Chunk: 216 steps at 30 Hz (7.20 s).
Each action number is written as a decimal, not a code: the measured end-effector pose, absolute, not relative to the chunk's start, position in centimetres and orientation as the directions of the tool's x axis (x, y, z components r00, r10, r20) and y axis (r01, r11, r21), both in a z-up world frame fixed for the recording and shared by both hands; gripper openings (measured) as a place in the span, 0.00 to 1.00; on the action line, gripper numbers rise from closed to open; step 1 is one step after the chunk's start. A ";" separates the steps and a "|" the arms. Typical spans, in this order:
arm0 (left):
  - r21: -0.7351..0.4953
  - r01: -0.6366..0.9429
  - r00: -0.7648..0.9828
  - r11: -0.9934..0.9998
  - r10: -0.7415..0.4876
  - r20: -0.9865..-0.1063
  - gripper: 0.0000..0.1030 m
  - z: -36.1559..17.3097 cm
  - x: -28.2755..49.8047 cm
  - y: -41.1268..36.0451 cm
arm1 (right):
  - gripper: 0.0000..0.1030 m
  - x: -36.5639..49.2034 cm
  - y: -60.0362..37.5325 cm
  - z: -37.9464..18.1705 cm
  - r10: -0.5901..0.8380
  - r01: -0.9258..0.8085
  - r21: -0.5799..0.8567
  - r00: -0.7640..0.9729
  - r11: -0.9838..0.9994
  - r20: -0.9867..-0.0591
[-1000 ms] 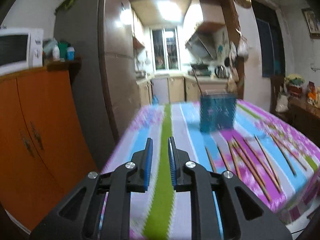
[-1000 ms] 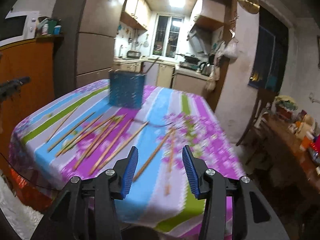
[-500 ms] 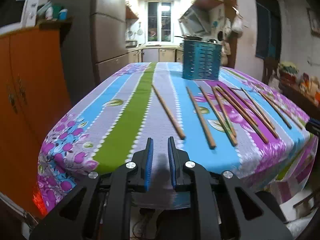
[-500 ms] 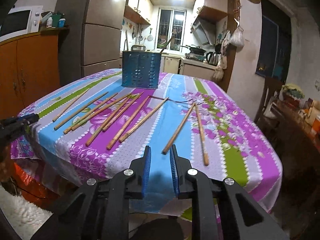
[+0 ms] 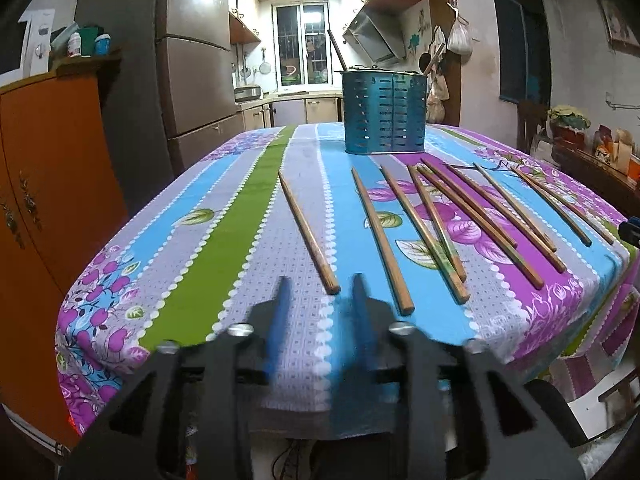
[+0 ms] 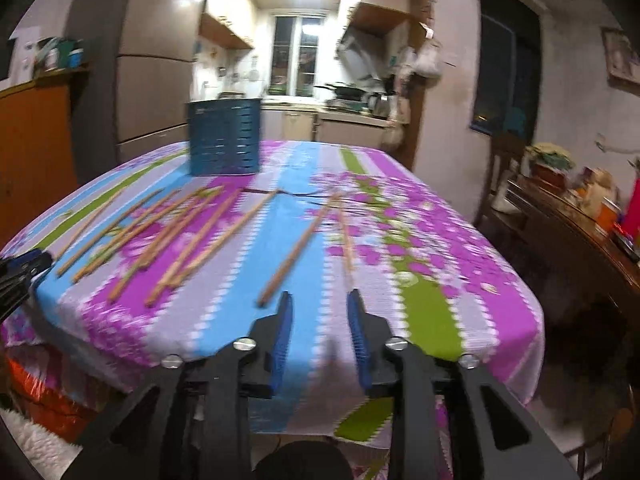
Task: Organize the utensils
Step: 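Move both open tools back down to the remaining chopsticks, then close the right tool on a chopstick while the left tool grasps another, then lift and carry both chopsticks over the blue utensil holder, then lower the chopsticks into the holder and open both tools, then move both open tools back toward the chopsticks on the table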
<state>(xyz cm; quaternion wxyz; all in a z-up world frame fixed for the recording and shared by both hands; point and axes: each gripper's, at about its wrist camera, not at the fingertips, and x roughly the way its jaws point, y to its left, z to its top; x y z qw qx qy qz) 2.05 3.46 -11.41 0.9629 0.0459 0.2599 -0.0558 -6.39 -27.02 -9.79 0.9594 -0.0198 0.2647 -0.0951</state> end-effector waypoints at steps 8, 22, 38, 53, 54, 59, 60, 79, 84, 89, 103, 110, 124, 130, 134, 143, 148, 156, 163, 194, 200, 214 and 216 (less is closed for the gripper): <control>0.062 0.126 0.857 0.990 -0.077 -0.509 0.34 -11.7 2.7 3.1 | 0.32 -4.7 -29.3 -11.5 -0.212 0.196 -0.087 0.808 0.977 -0.550; 0.028 0.097 0.860 0.995 -0.070 -0.505 0.28 -12.0 3.3 3.2 | 0.16 -5.0 -28.8 -12.5 -0.177 0.165 -0.070 0.834 0.984 -0.523; 0.038 0.070 0.880 0.997 -0.043 -0.473 0.12 -12.2 3.3 2.8 | 0.14 -5.0 -28.7 -12.8 -0.173 0.153 -0.080 0.853 0.985 -0.493; -0.009 0.090 0.870 0.996 -0.083 -0.486 0.05 -11.6 2.8 4.0 | 0.07 -5.6 -29.5 -11.9 -0.126 0.157 0.015 0.846 0.988 -0.518; -0.008 0.089 0.874 0.996 -0.082 -0.480 0.05 -11.3 2.6 4.1 | 0.07 -5.8 -29.5 -11.7 -0.129 0.157 0.011 0.848 0.988 -0.514; -0.011 0.088 0.895 0.996 -0.084 -0.437 0.05 -9.4 1.5 4.5 | 0.07 -7.3 -29.2 -9.5 -0.143 0.152 -0.018 0.875 0.988 -0.463; -0.014 0.088 0.898 0.996 -0.086 -0.432 0.05 -9.1 1.3 4.6 | 0.07 -7.6 -29.0 -9.1 -0.146 0.151 -0.026 0.881 0.988 -0.449; -0.029 0.133 0.948 0.991 -0.136 -0.289 0.05 1.5 1.4 4.8 | 0.07 -5.4 -29.9 2.4 -0.032 0.017 -0.057 0.961 0.998 -0.274; -0.048 0.165 0.935 0.985 -0.171 -0.309 0.05 4.1 3.4 4.7 | 0.07 -3.5 -30.1 4.9 0.002 -0.020 -0.060 0.957 0.998 -0.289; -0.078 0.199 0.913 0.977 -0.214 -0.347 0.05 5.9 5.6 4.4 | 0.07 -1.7 -30.2 6.4 0.032 -0.051 -0.048 0.944 0.998 -0.329; -0.059 0.289 0.859 0.955 -0.287 -0.424 0.05 9.9 9.5 1.5 | 0.07 2.9 -29.6 11.1 0.115 -0.125 0.009 0.881 0.992 -0.460; -0.032 0.345 0.837 0.938 -0.323 -0.442 0.05 11.4 10.2 -1.0 | 0.07 4.9 -28.0 14.1 0.151 -0.174 -0.004 0.869 0.985 -0.471; -0.008 0.375 0.817 0.927 -0.334 -0.470 0.05 14.2 16.0 -5.3 | 0.07 11.8 -24.0 18.9 0.192 -0.215 0.004 0.861 0.977 -0.471; -0.009 0.354 0.834 0.935 -0.320 -0.449 0.05 16.7 18.6 -5.9 | 0.07 15.3 -23.3 21.2 0.193 -0.208 0.019 0.867 0.978 -0.459; -0.014 0.332 0.851 0.943 -0.306 -0.426 0.05 18.3 20.3 -6.2 | 0.07 17.3 -23.0 22.5 0.199 -0.208 0.029 0.874 0.978 -0.443; -0.030 0.286 0.892 0.958 -0.277 -0.358 0.05 21.8 24.1 -6.4 | 0.07 22.1 -21.8 24.0 0.187 -0.200 0.013 0.892 0.980 -0.412; -0.023 0.265 0.902 0.964 -0.256 -0.348 0.05 21.7 26.3 -6.8 | 0.07 25.0 -22.0 24.0 0.187 -0.188 0.035 0.902 0.982 -0.389; -0.045 0.250 0.878 0.967 -0.246 -0.410 0.05 18.9 29.7 -7.1 | 0.07 29.3 -22.7 21.2 0.197 -0.170 0.100 0.886 0.980 -0.420; -0.046 0.261 0.842 0.964 -0.251 -0.477 0.05 15.4 31.3 -7.9 | 0.07 31.0 -22.3 17.9 0.220 -0.175 0.139 0.857 0.975 -0.466; -0.116 0.215 0.960 0.970 -0.232 -0.159 0.06 19.4 15.5 4.4 | 0.16 8.3 -32.6 16.1 0.232 -0.198 0.123 0.878 0.972 -0.419; 0.066 0.220 0.968 0.973 -0.209 -0.137 0.08 16.9 8.0 4.4 | 0.23 -1.2 -34.4 12.3 0.142 -0.148 0.017 0.898 0.989 -0.418; 0.116 0.253 0.880 0.960 -0.179 -0.441 0.31 -3.4 1.1 1.6 | 0.23 -6.9 -27.4 -6.2 -0.059 0.014 -0.093 0.860 0.996 -0.507; 0.111 0.270 0.858 0.957 -0.187 -0.478 0.27 -5.8 0.5 1.1 | 0.22 -7.0 -26.0 -7.4 -0.073 0.023 -0.105 0.867 0.994 -0.493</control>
